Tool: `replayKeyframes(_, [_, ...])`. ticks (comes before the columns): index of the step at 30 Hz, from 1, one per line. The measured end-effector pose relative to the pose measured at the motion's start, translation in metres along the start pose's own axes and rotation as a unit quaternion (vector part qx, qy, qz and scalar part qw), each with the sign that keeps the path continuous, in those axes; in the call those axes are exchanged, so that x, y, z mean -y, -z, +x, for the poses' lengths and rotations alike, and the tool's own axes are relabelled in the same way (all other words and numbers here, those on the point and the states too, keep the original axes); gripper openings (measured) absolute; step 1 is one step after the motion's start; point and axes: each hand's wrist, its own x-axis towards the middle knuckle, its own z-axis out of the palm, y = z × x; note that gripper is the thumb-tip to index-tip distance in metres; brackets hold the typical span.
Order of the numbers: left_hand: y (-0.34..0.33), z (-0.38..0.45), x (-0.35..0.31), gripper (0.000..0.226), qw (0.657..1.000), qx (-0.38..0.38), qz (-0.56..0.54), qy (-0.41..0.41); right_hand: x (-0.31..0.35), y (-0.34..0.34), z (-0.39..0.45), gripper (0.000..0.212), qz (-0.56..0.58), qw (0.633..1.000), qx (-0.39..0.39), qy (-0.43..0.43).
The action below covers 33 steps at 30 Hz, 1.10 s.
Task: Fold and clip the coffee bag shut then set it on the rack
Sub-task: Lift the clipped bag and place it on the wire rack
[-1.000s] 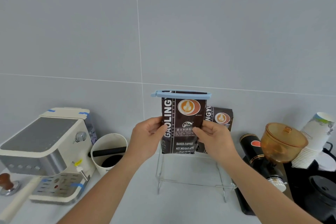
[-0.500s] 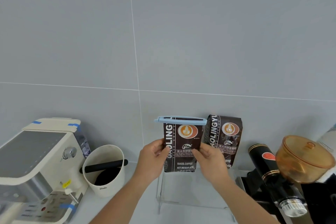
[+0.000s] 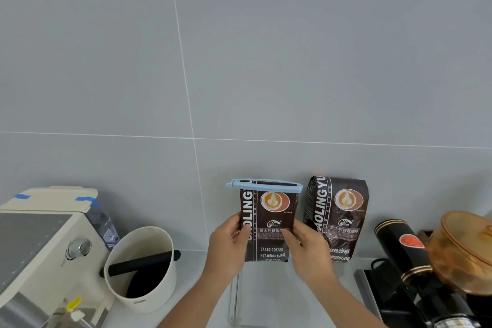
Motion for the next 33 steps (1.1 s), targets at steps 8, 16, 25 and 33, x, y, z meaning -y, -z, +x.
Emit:
replayKeyframes(8, [-0.004, 0.007, 0.007, 0.035, 1.0, 0.001, 0.0, -0.006, -0.006, -0.003, 0.006, 0.042, -0.01, 1.0, 0.001, -0.003])
replayKeyframes(16, [-0.007, 0.014, 0.013, 0.038, 1.0, -0.001, 0.025, -0.003, -0.01, -0.006, 0.019, 0.032, 0.007, 1.0, -0.001, -0.014])
replayKeyframes(25, [-0.006, 0.018, 0.014, 0.037, 1.0, -0.003, 0.022, 0.006, -0.014, -0.006, 0.022, 0.03, -0.003, 1.0, 0.001, -0.017])
replayKeyframes(33, [-0.005, 0.023, 0.006, 0.032, 0.998, 0.007, 0.06, 0.026, -0.007, -0.001, 0.024, 0.028, -0.026, 0.999, 0.017, -0.033])
